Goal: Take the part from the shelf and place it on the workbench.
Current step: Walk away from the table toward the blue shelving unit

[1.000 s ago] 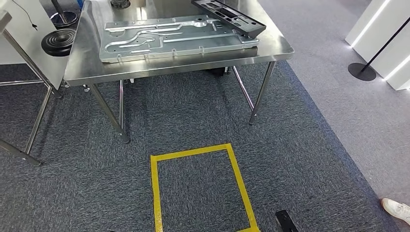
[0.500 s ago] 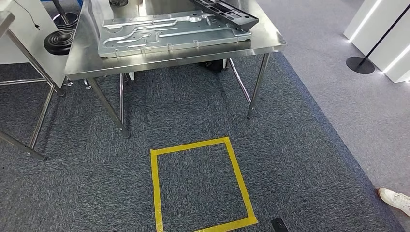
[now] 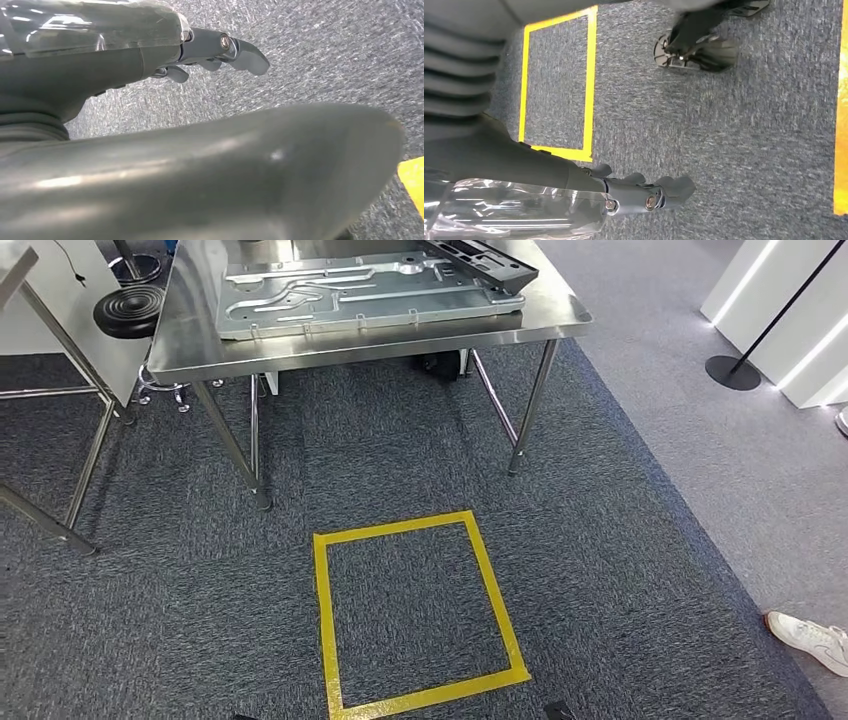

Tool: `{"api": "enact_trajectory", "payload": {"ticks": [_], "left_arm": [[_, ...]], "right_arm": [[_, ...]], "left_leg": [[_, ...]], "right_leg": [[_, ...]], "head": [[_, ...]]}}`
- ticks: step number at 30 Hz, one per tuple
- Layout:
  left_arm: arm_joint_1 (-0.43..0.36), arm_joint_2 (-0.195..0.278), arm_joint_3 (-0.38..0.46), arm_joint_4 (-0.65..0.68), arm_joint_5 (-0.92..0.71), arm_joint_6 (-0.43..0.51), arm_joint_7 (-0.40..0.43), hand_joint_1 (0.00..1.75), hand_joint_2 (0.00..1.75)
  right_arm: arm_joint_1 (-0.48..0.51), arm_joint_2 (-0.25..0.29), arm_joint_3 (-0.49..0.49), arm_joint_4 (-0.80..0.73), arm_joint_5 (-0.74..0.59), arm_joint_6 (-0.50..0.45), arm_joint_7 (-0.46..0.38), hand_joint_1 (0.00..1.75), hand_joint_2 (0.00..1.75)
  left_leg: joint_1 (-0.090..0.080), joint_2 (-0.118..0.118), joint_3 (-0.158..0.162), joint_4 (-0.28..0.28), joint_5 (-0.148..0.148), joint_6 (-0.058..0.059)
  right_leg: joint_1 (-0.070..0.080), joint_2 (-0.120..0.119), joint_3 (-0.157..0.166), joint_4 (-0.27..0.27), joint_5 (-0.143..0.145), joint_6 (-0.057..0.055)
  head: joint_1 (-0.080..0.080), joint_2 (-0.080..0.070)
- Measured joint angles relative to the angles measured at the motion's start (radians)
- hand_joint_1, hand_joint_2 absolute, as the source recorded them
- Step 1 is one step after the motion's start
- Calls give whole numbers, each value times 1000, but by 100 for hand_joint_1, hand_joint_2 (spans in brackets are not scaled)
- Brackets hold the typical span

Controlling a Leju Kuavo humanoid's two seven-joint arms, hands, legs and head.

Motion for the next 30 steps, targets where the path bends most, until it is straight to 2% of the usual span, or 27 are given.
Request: {"api": "enact_trajectory", "payload": {"ticks": [1, 2, 4, 5, 6, 7, 9, 10, 11, 12, 14, 15, 16, 17, 19, 20, 21, 22, 24, 25, 26, 27, 28, 30], "left_arm": [[0, -1, -1, 0, 0, -1, 0, 0, 0], [-1, -2, -1, 0, 0, -2, 0, 0, 0], [0, -3, -2, 0, -1, -3, 0, 0, 0], [0, -3, -2, 0, -2, -4, 0, 0, 0], [0, -3, -2, 0, -2, -4, 0, 0, 0], [0, -3, -3, 0, -3, -4, 0, 0, 0], [1, -3, -3, 0, -3, -4, 0, 0, 0], [1, -3, -3, 0, -3, -4, 1, 0, 0], [1, -3, -3, 0, -3, -4, 1, 0, 0], [2, -3, -3, 0, -3, -4, 1, 0, 0], [0, -2, -3, 0, -3, -5, 1, 0, 0], [-1, -2, -3, 0, -3, -5, 1, 0, 0], [-1, -2, -3, 0, -4, -5, 1, 0, 0], [-1, -2, -3, 0, -5, -5, 1, 0, 0], [0, -2, -3, 0, -8, -4, 1, 0, 0], [0, -2, -3, 0, -9, -5, 1, 0, 0], [-1, -2, -3, 0, -9, -7, 2, 0, 0], [-1, -2, -3, 0, -10, -9, 3, 0, 44], [0, -2, -3, 0, -10, -14, 8, 0, 131], [1, -2, -3, 0, -10, -15, 11, 0, 175], [2, -2, -3, 0, -10, -16, 14, 0, 175], [2, -2, -3, 0, -10, -16, 17, 0, 175], [3, -2, -3, 0, -10, -17, 18, 0, 175], [2, -4, -3, 0, -11, -18, 19, 0, 175]], "right_arm": [[-1, 0, 0, 0, 1, 4, 1, 0, 175], [-2, 0, 0, 0, 1, 8, 2, 0, 175], [-1, 1, 0, 0, 2, 15, 5, 0, 175], [-2, 3, 0, 0, 2, 18, 7, 0, 175], [-2, 4, 0, 1, 2, 21, 7, 0, 175], [-2, 5, 0, 1, 2, 23, 8, 0, 175], [-1, 7, 0, 1, 2, 25, 9, 0, 175], [-1, 8, 0, 1, 2, 26, 9, 0, 175], [0, 9, 0, 2, 3, 27, 9, 0, 175], [0, 9, 0, 2, 5, 29, 9, 0, 175], [-1, 11, 0, 2, 11, 32, 7, 0, 175], [-1, 11, 0, 2, 15, 32, 6, 0, 175], [-2, 12, 0, 2, 18, 32, 5, 0, 175], [-2, 12, 0, 2, 20, 31, 4, 0, 175], [-2, 12, 0, 2, 25, 28, 0, 0, 175], [-2, 12, 0, 2, 31, 26, -3, 0, 175], [-1, 12, 1, 2, 39, 24, -9, 0, 175], [-2, 13, 3, 2, 48, 21, -15, 0, 175], [-2, 14, 11, 2, 69, 18, -28, 0, 175], [-1, 14, 17, 2, 81, 15, -36, 0, 175], [-1, 14, 24, 2, 94, 11, -46, 0, 175], [-2, 14, 32, 2, 108, 7, -58, 0, 175], [-2, 14, 40, 2, 121, 3, -70, 0, 175], [-5, 14, 55, 2, 143, -3, -92, 0, 175]], "left_leg": [[0, 0, -2, 0, 5, -5], [0, 1, -4, -1, 11, -11], [3, 2, -7, -2, 18, -25], [3, 1, -12, 7, 7, -30], [3, 0, -22, 33, -20, -35], [3, -2, -38, 79, -61, -38], [6, -3, -76, 206, -148, -44], [7, -3, -84, 255, -169, -47], [8, -3, -79, 275, -169, -50], [9, -3, -55, 255, -149, -52], [11, -3, 34, 127, -103, -52], [10, -4, 73, 65, -90, -48], [9, -5, 95, 22, -88, -43], [7, -6, 101, 4, -92, -37], [7, -7, 91, -1, -87, -21], [9, -6, 87, -3, -81, -12], [10, -5, 82, -5, -74, -4], [11, -3, 77, -7, -67, 2], [10, -2, 64, -6, -57, 6], [9, -1, 58, -5, -52, 5], [8, -1, 53, -4, -49, 5], [8, -1, 50, -3, -46, 3], [8, -1, 48, -2, -44, 2], [7, -1, 47, -2, -41, -3]], "right_leg": [[4, -1, 27, -45, 4, -7], [8, -2, 36, -66, 4, -13], [9, -3, 31, -75, 18, -25], [7, -5, 27, -81, 27, -33], [4, -6, 20, -86, 38, -41], [2, -8, 13, -89, 47, -47], [4, -8, -9, -85, 61, -52], [4, -9, -21, -81, 67, -51], [4, -9, -34, -75, 72, -49], [3, -9, -47, -67, 76, -47], [1, -8, -72, -45, 80, -41], [2, -8, -84, -34, 82, -37], [3, -8, -92, -24, 84, -32], [4, -7, -98, -19, 87, -26], [5, -7, -104, -17, 94, -13], [3, -6, -109, -10, 88, -7], [1, -5, -119, 11, 68, -1], [-1, -4, -135, 51, 34, 4], [-6, -4, -179, 175, -48, 14], [-8, -4, -194, 229, -71, 17], [-9, -4, -196, 255, -75, 18], [-9, -4, -178, 240, -59, 17], [-9, -4, -142, 188, -30, 15], [-5, -3, -55, 42, 20, 4]], "head": [[0, 0], [0, 0], [0, 0], [0, 0], [0, 0], [0, 0], [0, 0], [0, 0], [0, 0], [0, 0], [0, 0], [0, 0], [0, 0], [0, 0], [0, 0], [0, 0], [0, 0], [0, 0], [0, 0], [0, 0], [0, 0], [0, 0], [0, 0], [0, 0]]}}
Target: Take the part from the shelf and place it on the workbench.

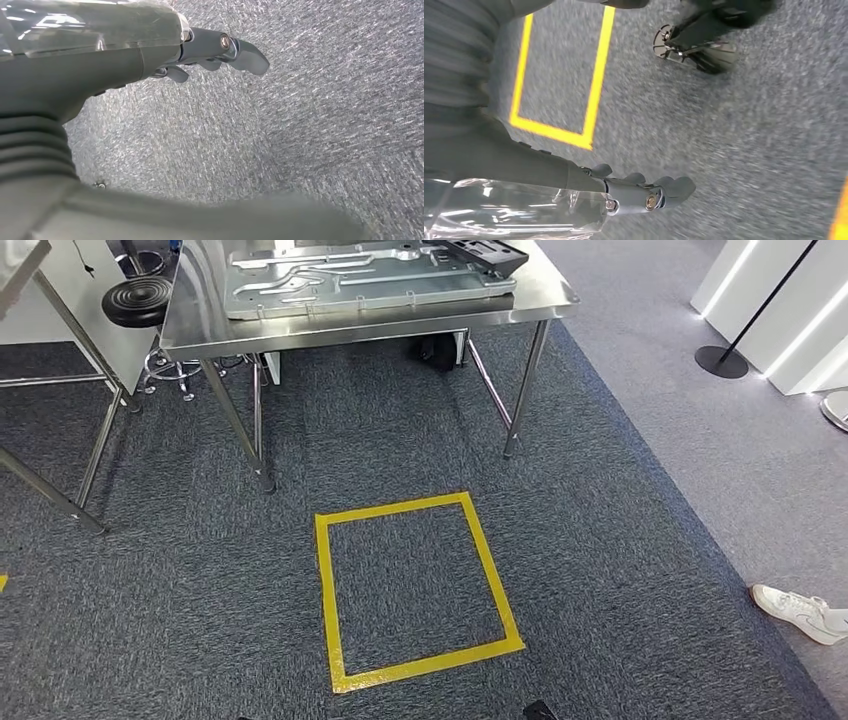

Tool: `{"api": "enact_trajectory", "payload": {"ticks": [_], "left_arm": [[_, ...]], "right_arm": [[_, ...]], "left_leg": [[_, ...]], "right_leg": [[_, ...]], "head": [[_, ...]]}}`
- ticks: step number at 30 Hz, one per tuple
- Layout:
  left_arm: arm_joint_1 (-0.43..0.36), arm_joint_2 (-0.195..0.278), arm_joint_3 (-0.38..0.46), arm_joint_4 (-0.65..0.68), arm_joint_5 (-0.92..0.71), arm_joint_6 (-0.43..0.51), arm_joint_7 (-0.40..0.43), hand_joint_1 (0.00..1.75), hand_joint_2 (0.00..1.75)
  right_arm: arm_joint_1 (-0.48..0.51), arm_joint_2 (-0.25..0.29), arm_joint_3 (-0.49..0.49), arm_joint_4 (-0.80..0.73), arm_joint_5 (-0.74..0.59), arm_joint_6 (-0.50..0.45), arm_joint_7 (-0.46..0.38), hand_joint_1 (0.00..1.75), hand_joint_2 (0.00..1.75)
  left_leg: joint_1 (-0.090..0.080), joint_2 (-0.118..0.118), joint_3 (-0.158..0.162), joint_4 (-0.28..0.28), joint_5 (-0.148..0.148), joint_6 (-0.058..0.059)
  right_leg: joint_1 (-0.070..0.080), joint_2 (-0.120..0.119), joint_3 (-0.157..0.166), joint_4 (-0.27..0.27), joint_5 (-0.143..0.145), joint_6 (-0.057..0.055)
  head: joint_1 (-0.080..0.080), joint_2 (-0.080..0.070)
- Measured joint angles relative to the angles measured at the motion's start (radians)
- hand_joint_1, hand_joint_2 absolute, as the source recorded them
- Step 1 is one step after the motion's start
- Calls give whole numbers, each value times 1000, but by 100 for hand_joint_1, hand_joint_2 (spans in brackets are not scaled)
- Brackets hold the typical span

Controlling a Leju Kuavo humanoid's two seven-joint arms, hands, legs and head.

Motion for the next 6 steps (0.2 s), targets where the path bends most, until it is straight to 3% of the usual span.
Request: {"api": "enact_trajectory", "payload": {"ticks": [2, 6], "left_arm": [[-1, -1, 0, 0, -2, -1, 0, 0, 175], [0, -4, 0, 0, -6, -3, 1, 0, 175]], "right_arm": [[-2, 1, 15, 0, 21, -6, -17, 0, 175], [-3, 4, 40, 0, 52, -11, -39, 0, 175]], "left_leg": [[-1, 0, -2, -1, 4, -9], [-1, 0, -6, 0, 5, -31]], "right_leg": [[7, 1, 42, -79, 12, -11], [8, 0, 43, -102, 19, -34]], "head": [[0, 0], [0, 0]]}}
